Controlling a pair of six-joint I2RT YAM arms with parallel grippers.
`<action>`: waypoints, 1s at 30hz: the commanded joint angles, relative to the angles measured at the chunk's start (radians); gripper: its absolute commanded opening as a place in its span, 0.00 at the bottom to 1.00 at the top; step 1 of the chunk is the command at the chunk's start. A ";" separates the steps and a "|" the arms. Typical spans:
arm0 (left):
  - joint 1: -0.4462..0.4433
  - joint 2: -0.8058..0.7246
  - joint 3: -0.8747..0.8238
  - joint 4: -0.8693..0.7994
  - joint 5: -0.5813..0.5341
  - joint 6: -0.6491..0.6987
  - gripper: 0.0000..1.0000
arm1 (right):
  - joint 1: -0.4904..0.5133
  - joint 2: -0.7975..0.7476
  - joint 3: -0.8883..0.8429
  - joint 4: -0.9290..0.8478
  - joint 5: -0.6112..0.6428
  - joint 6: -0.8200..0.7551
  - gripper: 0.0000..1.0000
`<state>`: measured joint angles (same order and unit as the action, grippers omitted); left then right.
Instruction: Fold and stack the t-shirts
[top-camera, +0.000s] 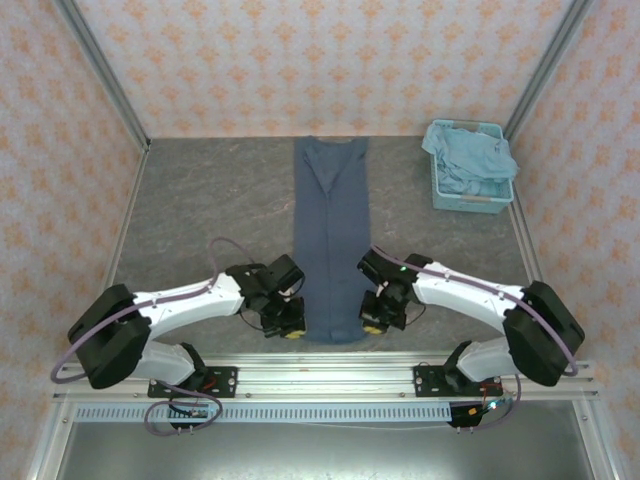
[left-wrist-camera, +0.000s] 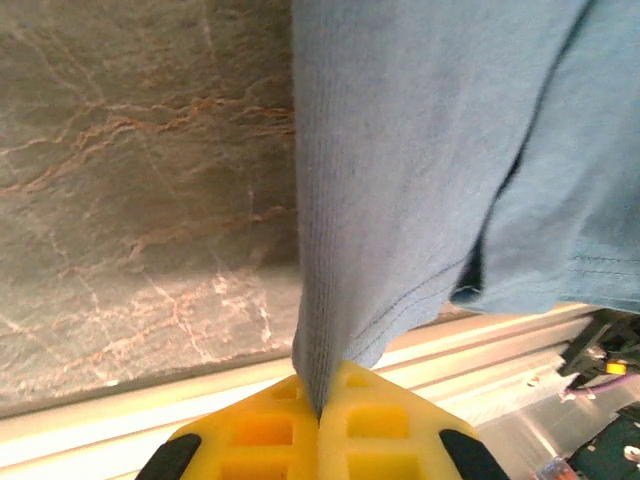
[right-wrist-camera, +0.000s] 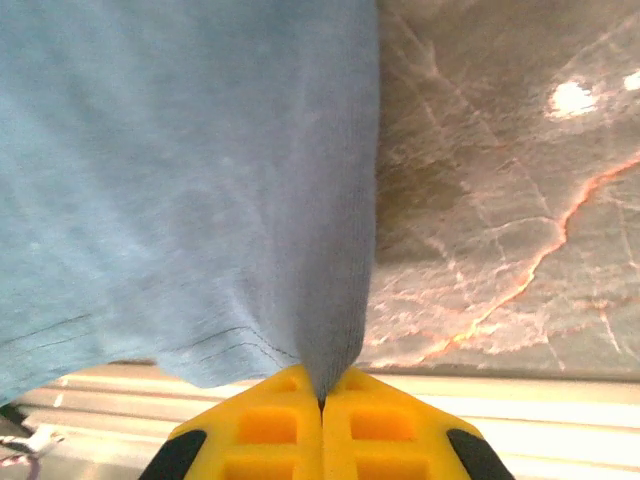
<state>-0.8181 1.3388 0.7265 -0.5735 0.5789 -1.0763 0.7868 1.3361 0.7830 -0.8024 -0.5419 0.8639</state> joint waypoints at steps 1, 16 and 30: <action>0.005 -0.037 0.069 -0.072 -0.093 -0.025 0.00 | -0.003 -0.035 0.096 -0.121 0.063 0.038 0.00; 0.244 0.054 0.332 -0.102 -0.208 0.032 0.00 | -0.130 0.127 0.442 -0.172 0.246 -0.037 0.00; 0.405 0.378 0.708 -0.108 -0.221 0.159 0.00 | -0.275 0.504 0.891 -0.171 0.281 -0.197 0.00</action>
<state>-0.4389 1.6711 1.3540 -0.6491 0.3878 -0.9749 0.5365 1.7870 1.6108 -0.9535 -0.2939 0.7193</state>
